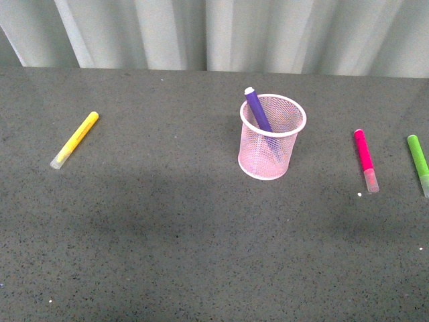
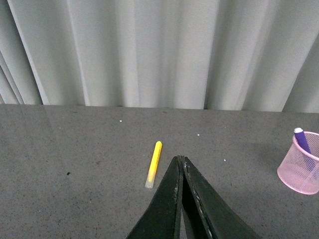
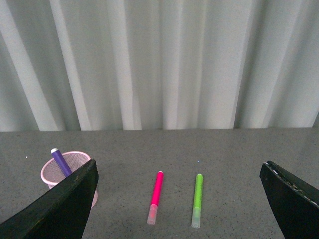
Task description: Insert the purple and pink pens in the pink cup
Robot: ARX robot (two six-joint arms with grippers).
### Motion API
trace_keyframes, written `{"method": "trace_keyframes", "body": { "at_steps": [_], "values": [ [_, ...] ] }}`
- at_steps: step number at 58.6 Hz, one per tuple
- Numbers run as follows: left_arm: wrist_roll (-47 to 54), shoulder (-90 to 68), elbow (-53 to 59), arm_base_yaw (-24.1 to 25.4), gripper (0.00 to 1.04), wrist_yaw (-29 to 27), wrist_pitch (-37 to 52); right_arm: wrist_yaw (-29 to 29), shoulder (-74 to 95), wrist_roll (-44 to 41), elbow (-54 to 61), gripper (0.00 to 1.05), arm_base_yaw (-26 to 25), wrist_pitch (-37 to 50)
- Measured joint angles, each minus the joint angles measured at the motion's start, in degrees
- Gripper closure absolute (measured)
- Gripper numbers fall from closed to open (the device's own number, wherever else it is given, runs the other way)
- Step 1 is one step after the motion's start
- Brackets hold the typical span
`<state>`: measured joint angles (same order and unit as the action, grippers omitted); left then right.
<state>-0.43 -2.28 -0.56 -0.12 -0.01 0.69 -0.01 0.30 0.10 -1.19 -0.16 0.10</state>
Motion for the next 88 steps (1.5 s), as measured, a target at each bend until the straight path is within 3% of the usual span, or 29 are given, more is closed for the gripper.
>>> {"method": "trace_keyframes", "body": {
  "at_steps": [33,38,63,71,73,75,78,88],
  "values": [
    [0.0,2.1,0.0,0.0,1.01,0.0,-0.7,0.0,0.0,0.0,0.0,0.07,0.0,0.0],
    [0.0,2.1,0.0,0.0,0.81,0.0,-0.7,0.0,0.0,0.0,0.0,0.07,0.0,0.0],
    [0.0,2.1,0.0,0.0,0.07,0.0,-0.7,0.0,0.0,0.0,0.0,0.07,0.0,0.0],
    [0.1,2.1,0.0,0.0,0.07,0.0,-0.7,0.0,0.0,0.0,0.0,0.07,0.0,0.0],
    [0.1,2.1,0.0,0.0,0.07,0.0,-0.7,2.2,0.0,1.2,0.2,0.07,0.8,1.3],
    [0.1,2.1,0.0,0.0,0.07,0.0,-0.7,6.4,1.2,3.3,0.2,0.07,1.5,5.5],
    [0.1,2.1,0.0,0.0,0.07,-0.1,-0.7,7.4,4.3,6.6,0.2,0.07,1.2,12.1],
    [0.2,2.1,0.0,0.0,0.07,0.0,-0.7,1.0,27.7,11.4,-0.7,0.07,-4.0,33.6]
  ]
}}
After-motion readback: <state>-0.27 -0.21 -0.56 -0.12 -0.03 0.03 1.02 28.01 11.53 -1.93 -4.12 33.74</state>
